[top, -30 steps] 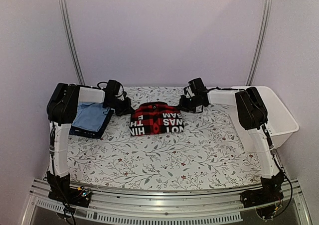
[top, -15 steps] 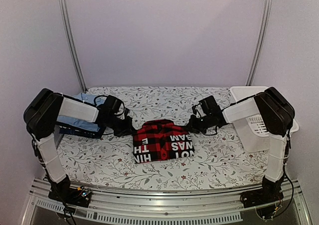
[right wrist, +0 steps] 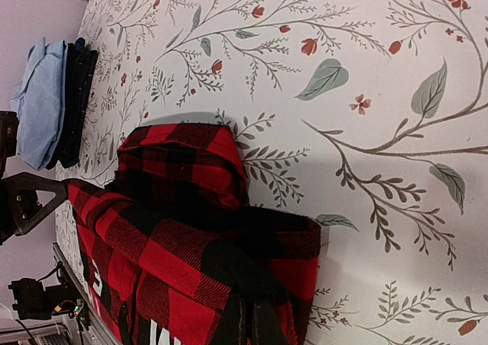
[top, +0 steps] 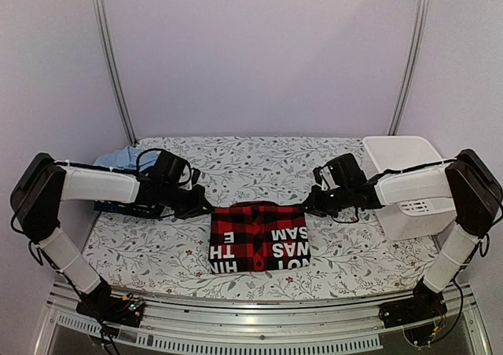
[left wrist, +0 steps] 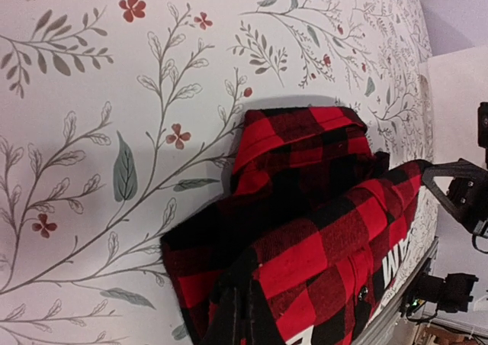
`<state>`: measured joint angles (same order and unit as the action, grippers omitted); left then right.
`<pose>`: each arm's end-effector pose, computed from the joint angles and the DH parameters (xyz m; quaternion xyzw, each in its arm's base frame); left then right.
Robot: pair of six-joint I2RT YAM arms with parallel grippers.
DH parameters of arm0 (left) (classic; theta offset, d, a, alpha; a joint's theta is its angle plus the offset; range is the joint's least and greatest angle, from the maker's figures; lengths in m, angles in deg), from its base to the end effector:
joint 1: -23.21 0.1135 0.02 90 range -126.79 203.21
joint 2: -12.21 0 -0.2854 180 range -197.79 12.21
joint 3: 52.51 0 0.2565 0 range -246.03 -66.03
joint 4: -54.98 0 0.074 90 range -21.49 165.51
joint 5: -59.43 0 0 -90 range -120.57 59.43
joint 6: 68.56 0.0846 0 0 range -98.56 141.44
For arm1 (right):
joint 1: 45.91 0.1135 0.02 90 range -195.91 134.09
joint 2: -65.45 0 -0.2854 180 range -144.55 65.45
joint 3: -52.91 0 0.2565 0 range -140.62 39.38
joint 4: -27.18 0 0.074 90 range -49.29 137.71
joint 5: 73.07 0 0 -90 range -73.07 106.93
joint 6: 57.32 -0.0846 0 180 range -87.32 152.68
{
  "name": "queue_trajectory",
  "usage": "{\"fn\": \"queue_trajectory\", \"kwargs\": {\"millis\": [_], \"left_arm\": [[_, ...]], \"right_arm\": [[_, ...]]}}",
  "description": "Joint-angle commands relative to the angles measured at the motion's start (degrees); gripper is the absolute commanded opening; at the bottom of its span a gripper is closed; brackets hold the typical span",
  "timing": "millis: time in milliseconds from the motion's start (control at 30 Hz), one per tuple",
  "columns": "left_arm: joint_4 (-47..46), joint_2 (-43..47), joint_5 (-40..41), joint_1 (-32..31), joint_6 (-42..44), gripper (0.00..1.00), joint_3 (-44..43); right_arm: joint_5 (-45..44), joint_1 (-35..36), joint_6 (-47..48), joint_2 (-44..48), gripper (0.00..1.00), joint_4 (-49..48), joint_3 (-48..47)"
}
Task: Fold and stack the long sleeve shirts
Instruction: Fold the 2/3-rectangle-folded shirt at the center of the board, then smooth out the square-folded shirt at the center of the board.
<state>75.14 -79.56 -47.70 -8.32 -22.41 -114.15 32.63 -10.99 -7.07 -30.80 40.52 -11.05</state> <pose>0.2849 -0.2041 0.1509 -0.0495 0.9301 -0.3162 0.1801 0.2957 0.2344 0.1491 -0.0129 0.9187 0.3274 0.2207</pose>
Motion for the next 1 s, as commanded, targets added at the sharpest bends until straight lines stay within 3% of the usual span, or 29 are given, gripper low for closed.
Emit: {"fn": "queue_trajectory", "kwargs": {"millis": [0,100,167,200,267,300,367,567,733,900,967], "left_arm": [[1.4,-3.4,3.5,1.4,2.3,0.00,-4.1],[1.6,-6.5,2.2,2.7,3.2,0.00,-7.0],[3.0,-8.1,3.0,3.3,3.9,0.03,-9.0],[3.9,-8.6,3.4,3.6,4.1,0.11,-10.3],[4.8,-8.0,4.0,4.0,4.7,0.45,-11.2],[5.3,-7.3,4.5,4.0,4.9,0.55,-11.5],[6.3,-5.6,5.0,3.9,5.5,0.61,-11.9],[10.3,0.4,5.9,-0.7,5.0,0.58,-10.8],[9.9,3.5,3.1,-6.7,2.3,0.40,-7.7],[8.6,3.5,0.1,-12.3,0.1,0.29,-6.2],[7.2,2.5,-1.8,-14.3,-1.2,0.24,-5.9]], "right_arm": [[-4.2,-1.2,1.2,-3.4,0.00,2.0,-3.1],[-3.9,-2.4,1.6,-5.6,0.00,2.5,-5.3],[-4.4,-2.9,2.3,-6.4,0.12,3.4,-6.9],[-4.9,-2.9,2.7,-6.4,0.21,4.3,-7.9],[-5.4,-2.7,4.3,-6.3,0.36,6.5,-10.2],[-6.0,-2.3,5.3,-6.0,0.41,7.7,-11.2],[-8.6,-0.8,7.2,-5.1,0.53,10.5,-13.1],[-9.6,6.4,10.7,-2.0,0.52,12.3,-14.9],[-9.8,11.8,10.6,-5.7,0.47,17.5,-20.3],[-9.5,14.0,11.1,-11.3,0.40,19.0,-25.4],[-8.9,14.1,10.9,-14.5,0.32,19.6,-27.4]]}}
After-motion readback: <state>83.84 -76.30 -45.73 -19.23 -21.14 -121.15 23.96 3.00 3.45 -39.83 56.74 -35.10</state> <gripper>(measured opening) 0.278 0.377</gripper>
